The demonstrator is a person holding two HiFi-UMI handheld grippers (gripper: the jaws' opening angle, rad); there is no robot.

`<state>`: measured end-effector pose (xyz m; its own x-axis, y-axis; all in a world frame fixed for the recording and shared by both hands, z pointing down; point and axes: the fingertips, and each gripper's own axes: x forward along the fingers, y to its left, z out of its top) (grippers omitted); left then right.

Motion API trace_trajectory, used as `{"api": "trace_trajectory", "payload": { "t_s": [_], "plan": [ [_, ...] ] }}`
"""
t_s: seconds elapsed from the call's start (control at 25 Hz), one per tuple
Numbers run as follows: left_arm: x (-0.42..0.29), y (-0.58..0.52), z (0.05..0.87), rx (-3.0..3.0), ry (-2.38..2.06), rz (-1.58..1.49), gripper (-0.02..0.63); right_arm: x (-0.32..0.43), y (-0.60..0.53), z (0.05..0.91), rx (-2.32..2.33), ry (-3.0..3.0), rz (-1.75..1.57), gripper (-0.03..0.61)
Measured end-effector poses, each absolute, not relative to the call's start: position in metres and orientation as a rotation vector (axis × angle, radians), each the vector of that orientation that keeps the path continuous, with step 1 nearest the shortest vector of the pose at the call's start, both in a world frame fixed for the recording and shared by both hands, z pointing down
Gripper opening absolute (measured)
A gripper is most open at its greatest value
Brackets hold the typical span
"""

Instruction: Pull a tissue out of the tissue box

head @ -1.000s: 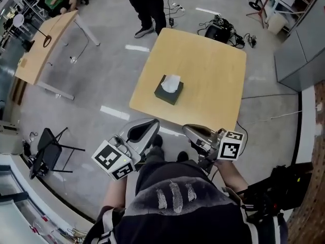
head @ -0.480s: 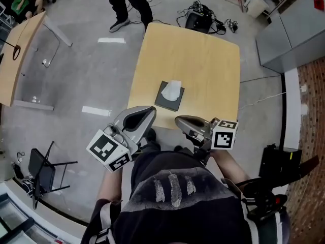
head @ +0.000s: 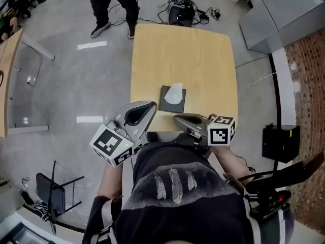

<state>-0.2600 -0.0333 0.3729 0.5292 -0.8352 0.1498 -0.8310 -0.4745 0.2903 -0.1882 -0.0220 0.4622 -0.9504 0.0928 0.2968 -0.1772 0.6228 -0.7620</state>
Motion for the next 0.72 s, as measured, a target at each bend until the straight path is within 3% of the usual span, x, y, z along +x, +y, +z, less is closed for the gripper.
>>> {"api": "trace_trajectory", "payload": {
  "t_s": [0.56, 0.6, 0.72],
  "plan": [
    [-0.232, -0.094, 0.427, 2.389, -1.306, 0.259, 0.006, -0.163, -0.066, 0.492, 0.134, -2.494, 1.307, -0.003],
    [-0.230, -0.094, 0.432, 2.381, -1.298, 0.276, 0.016, -0.162, -0.065, 0.496, 0.133, -2.489, 1.307, -0.003],
    [-0.221, -0.096, 0.453, 2.347, -1.270, 0.319, 0.154, -0.157, -0.063, 0.508, 0.127, -2.474, 1.302, -0.003]
  ]
}}
